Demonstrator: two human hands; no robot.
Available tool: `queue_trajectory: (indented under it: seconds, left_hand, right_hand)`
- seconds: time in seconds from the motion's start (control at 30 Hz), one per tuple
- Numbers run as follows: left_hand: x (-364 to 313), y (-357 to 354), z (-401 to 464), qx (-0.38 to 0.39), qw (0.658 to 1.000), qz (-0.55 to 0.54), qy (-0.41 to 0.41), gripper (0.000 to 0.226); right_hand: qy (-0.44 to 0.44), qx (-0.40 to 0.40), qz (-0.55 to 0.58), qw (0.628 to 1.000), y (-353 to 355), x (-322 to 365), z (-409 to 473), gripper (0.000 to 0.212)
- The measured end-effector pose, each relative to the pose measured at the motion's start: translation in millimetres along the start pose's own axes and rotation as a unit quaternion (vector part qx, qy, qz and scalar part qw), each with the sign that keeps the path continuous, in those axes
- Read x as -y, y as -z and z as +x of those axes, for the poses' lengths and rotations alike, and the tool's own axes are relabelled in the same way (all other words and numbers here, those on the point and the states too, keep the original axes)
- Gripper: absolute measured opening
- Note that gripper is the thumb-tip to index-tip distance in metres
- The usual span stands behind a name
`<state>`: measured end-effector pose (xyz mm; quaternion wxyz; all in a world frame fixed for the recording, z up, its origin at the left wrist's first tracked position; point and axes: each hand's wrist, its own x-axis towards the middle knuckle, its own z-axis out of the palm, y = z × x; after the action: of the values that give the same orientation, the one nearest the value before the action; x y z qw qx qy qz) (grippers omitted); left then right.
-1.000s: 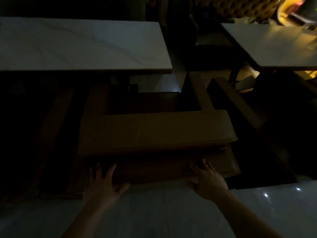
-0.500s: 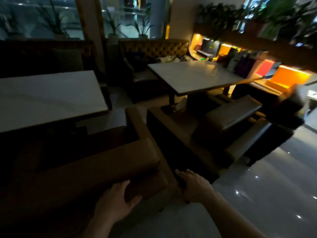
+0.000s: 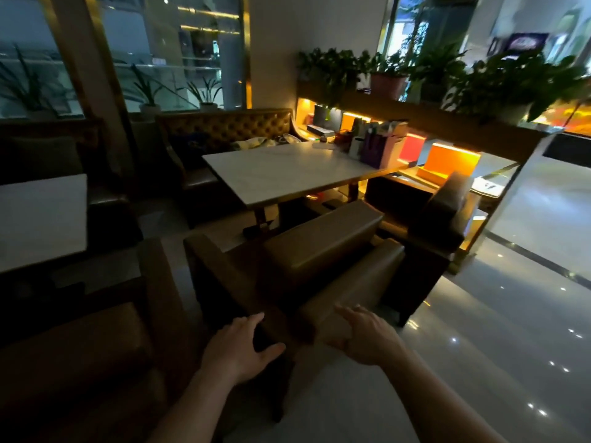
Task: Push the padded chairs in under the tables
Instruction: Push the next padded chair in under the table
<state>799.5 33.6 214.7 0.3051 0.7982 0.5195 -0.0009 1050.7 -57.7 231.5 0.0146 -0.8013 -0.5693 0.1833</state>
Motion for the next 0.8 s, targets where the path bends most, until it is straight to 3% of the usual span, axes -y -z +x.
queue_trajectory:
  seconds: [0.33, 0.8]
  left_hand:
    - [-117.2, -76.2, 147.9, 0.001, 1.000, -0.003, -0.022, 0.098]
    - [-185.6, -153.5, 309.5, 0.029, 0.992, -0.038, 0.114, 0.108]
  right_hand:
    - [-0.038, 0.000, 0.009, 0.999, 25.0, -163.8, 98.6, 0.095]
    - [0.033, 0.087, -0.044, 0.995, 64.2, -309.2, 296.6, 0.085]
